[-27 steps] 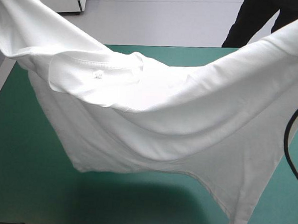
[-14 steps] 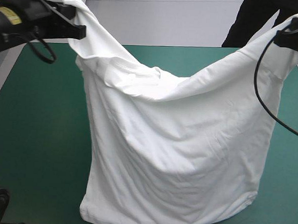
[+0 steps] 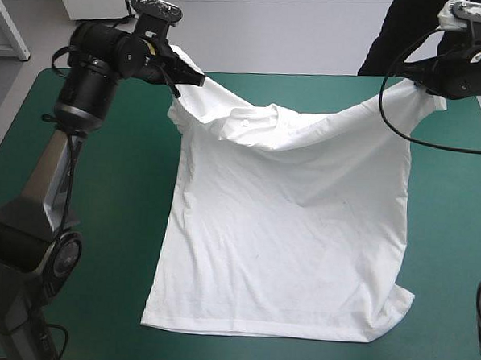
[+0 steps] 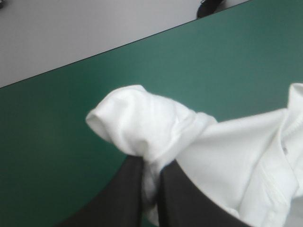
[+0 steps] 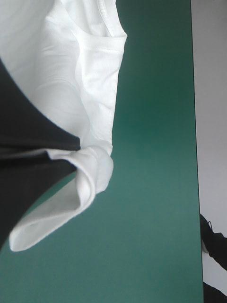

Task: Fold the cloth

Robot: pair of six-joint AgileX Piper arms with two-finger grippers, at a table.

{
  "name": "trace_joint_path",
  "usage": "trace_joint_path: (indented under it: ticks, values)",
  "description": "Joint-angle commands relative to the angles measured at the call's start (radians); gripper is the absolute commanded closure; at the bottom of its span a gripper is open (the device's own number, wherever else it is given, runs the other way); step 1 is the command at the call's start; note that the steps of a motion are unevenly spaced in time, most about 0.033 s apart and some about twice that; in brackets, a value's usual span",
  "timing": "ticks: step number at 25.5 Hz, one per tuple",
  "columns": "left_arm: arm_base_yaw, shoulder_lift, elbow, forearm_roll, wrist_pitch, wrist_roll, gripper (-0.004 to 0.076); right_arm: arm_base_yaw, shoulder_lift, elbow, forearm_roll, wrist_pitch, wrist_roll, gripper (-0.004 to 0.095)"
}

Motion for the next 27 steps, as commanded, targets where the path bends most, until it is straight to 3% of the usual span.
trace_joint_path:
  ticks: [1,20,24,26,27]
  values:
    - [0.001,0.003,-0.028,0.103,-0.139,-0.06,0.0746,0.001,0.031,-0.02,-0.01,-0.129,-0.008,0.0925]
    - [0.061,0.369,-0.028,0.118,-0.184,-0.129,0.0745,-0.001,0.434,-0.02,-0.067,-0.15,-0.022,0.0907]
    - [0.072,0.372,-0.028,0.111,-0.177,-0.121,0.0745,-0.001,0.443,-0.02,-0.05,-0.148,-0.022,0.0734]
    - [0.072,0.372,-0.028,0.09,-0.139,-0.093,0.0718,-0.001,0.443,-0.02,-0.046,-0.144,0.001,0.0543]
    - [0.072,0.372,-0.03,0.046,-0.104,-0.046,0.0664,-0.001,0.443,-0.03,-0.046,-0.125,0.019,0.0451]
